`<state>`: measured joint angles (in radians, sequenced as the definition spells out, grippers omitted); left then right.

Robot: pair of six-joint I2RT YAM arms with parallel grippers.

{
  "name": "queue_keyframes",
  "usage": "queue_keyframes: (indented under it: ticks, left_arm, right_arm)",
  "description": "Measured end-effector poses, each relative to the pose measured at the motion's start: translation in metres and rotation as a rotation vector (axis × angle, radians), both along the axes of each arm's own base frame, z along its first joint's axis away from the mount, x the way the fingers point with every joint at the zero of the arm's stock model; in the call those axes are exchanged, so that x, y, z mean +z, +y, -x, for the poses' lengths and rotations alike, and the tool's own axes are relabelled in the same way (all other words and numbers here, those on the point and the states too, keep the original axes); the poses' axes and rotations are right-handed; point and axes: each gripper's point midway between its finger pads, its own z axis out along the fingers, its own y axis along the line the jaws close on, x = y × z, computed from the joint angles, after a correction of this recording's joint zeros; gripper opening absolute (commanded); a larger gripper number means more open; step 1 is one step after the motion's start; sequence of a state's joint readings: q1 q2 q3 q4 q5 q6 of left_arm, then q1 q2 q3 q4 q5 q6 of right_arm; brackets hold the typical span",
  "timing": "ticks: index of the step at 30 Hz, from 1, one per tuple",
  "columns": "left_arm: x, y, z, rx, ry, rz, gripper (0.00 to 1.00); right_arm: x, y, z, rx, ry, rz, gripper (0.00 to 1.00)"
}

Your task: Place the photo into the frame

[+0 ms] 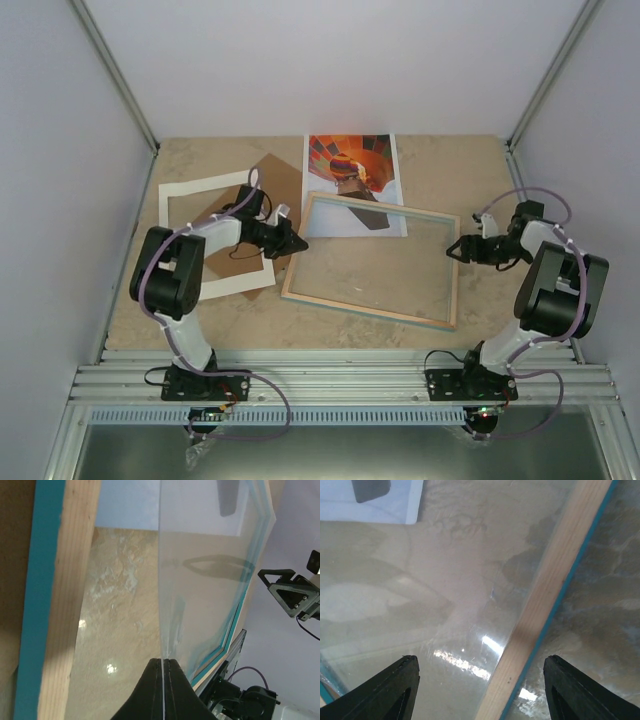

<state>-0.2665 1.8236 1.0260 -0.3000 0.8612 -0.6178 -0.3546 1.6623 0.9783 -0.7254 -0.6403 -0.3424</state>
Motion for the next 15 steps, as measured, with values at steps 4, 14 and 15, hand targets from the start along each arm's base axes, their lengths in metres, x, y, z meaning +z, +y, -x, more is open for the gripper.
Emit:
queue_keyframes:
  ticks: [4,14,15]
  left_arm:
    - [0.006,0.003,0.007,0.003,-0.02,0.0,0.0]
    - [0.012,0.006,0.016,0.02,-0.052,0.008,0.0]
    - [0.011,0.006,0.017,0.022,-0.049,0.009,0.01]
  right_arm:
    - [-0.005,0.004,0.007,-0.017,0.029,-0.03,0.69]
    - [-0.003,0.001,0.003,-0.054,0.028,-0.048,0.62]
    - [-0.004,0.0,0.003,-0.058,0.029,-0.049,0.61]
